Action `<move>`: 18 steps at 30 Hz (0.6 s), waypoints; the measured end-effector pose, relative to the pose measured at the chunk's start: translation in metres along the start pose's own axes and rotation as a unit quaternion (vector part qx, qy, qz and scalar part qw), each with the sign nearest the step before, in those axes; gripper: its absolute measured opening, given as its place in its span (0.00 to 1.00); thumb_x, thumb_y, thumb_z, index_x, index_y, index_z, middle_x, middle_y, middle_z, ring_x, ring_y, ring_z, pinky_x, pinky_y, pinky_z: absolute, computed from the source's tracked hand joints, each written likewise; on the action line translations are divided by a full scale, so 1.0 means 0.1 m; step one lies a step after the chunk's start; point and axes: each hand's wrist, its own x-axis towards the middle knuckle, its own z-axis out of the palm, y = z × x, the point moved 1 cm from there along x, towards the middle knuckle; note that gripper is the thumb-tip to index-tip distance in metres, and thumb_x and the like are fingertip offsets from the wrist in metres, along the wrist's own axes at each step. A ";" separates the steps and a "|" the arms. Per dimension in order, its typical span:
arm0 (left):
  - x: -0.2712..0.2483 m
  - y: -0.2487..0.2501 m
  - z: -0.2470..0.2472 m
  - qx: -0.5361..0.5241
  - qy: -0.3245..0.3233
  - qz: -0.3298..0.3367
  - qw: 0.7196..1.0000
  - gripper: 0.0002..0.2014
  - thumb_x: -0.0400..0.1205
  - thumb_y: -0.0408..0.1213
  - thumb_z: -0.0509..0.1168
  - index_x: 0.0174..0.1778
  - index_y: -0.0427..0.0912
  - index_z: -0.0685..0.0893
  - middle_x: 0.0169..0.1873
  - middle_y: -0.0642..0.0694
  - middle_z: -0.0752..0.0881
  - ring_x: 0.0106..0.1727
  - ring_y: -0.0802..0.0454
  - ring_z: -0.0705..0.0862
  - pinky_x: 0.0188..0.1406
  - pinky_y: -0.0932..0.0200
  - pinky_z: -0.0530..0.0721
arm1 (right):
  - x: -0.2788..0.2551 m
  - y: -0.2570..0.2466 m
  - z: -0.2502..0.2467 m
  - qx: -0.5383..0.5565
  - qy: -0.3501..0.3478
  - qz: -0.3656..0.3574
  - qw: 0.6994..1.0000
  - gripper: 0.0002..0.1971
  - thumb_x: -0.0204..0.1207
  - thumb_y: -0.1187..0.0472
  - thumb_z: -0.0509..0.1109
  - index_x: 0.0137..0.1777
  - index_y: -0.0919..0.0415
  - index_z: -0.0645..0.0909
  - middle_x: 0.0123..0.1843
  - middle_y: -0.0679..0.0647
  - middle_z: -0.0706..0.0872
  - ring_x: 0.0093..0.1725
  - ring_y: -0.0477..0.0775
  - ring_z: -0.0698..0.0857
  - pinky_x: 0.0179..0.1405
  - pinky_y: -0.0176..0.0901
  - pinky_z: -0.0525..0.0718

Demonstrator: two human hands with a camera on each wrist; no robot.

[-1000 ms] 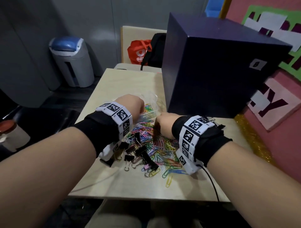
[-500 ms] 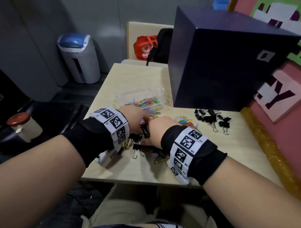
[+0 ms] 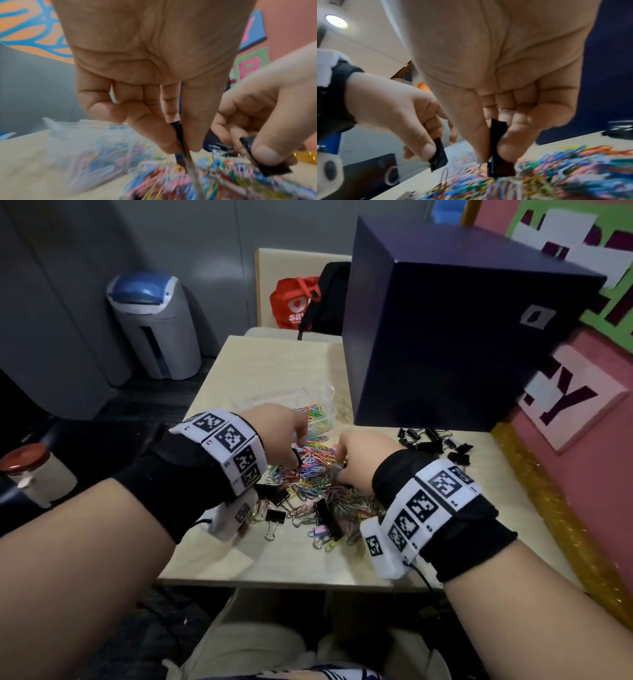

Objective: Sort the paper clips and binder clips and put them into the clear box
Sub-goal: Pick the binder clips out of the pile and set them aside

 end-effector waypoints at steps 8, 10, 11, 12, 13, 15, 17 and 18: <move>0.21 0.51 -0.11 -0.125 0.045 0.055 0.990 0.10 0.79 0.36 0.70 0.54 0.50 0.88 0.33 0.58 0.88 0.45 0.56 0.89 0.37 0.70 0.81 | -0.07 0.57 -0.12 0.023 0.022 0.173 0.984 0.16 0.79 0.67 0.61 0.66 0.62 0.76 0.60 0.59 0.84 0.58 0.62 0.83 0.49 0.46 0.80; 0.26 0.63 -0.10 -0.174 0.074 0.062 0.980 0.15 0.78 0.37 0.71 0.61 0.51 0.85 0.48 0.54 0.91 0.54 0.55 0.87 0.48 0.64 0.80 | -0.09 0.66 -0.16 0.016 0.043 0.210 0.977 0.17 0.78 0.64 0.64 0.67 0.60 0.77 0.62 0.59 0.83 0.61 0.62 0.83 0.49 0.46 0.80; 0.28 0.67 -0.10 -0.198 0.077 0.071 0.975 0.19 0.79 0.37 0.71 0.65 0.52 0.82 0.54 0.53 0.89 0.57 0.55 0.86 0.52 0.65 0.79 | -0.11 0.69 -0.17 0.026 0.055 0.227 0.972 0.19 0.77 0.63 0.65 0.68 0.58 0.77 0.63 0.60 0.82 0.61 0.62 0.82 0.51 0.47 0.81; 0.28 0.70 -0.10 -0.209 0.072 0.081 0.972 0.22 0.79 0.37 0.70 0.70 0.52 0.79 0.60 0.53 0.87 0.58 0.55 0.85 0.56 0.65 0.79 | -0.13 0.70 -0.18 0.040 0.060 0.238 0.969 0.20 0.77 0.62 0.65 0.69 0.56 0.76 0.65 0.60 0.79 0.61 0.63 0.82 0.55 0.48 0.82; 0.28 0.71 -0.09 -0.204 0.063 0.087 0.973 0.25 0.79 0.38 0.70 0.73 0.53 0.77 0.63 0.53 0.85 0.59 0.55 0.85 0.60 0.64 0.79 | -0.15 0.70 -0.17 0.049 0.054 0.242 0.968 0.21 0.77 0.61 0.65 0.71 0.54 0.74 0.67 0.61 0.76 0.61 0.63 0.82 0.57 0.50 0.83; 0.24 0.69 -0.08 -0.170 0.050 0.090 0.980 0.25 0.79 0.38 0.70 0.73 0.53 0.76 0.64 0.53 0.84 0.58 0.54 0.84 0.62 0.60 0.80 | -0.18 0.66 -0.15 0.056 0.038 0.224 0.972 0.22 0.78 0.60 0.64 0.73 0.52 0.73 0.68 0.60 0.74 0.61 0.62 0.82 0.57 0.50 0.83; 0.17 0.61 -0.09 -0.144 0.042 0.083 0.985 0.20 0.79 0.38 0.70 0.68 0.52 0.80 0.59 0.53 0.86 0.54 0.55 0.84 0.58 0.60 0.80 | -0.20 0.55 -0.14 0.043 0.032 0.173 0.983 0.19 0.78 0.58 0.66 0.70 0.54 0.77 0.65 0.58 0.80 0.60 0.60 0.83 0.56 0.48 0.83; 0.13 0.57 -0.09 -0.134 0.038 0.077 0.987 0.17 0.79 0.38 0.70 0.65 0.51 0.82 0.56 0.52 0.88 0.52 0.55 0.84 0.55 0.62 0.79 | -0.22 0.47 -0.14 0.037 0.023 0.141 0.989 0.17 0.79 0.56 0.67 0.67 0.55 0.79 0.63 0.57 0.83 0.60 0.59 0.83 0.56 0.47 0.83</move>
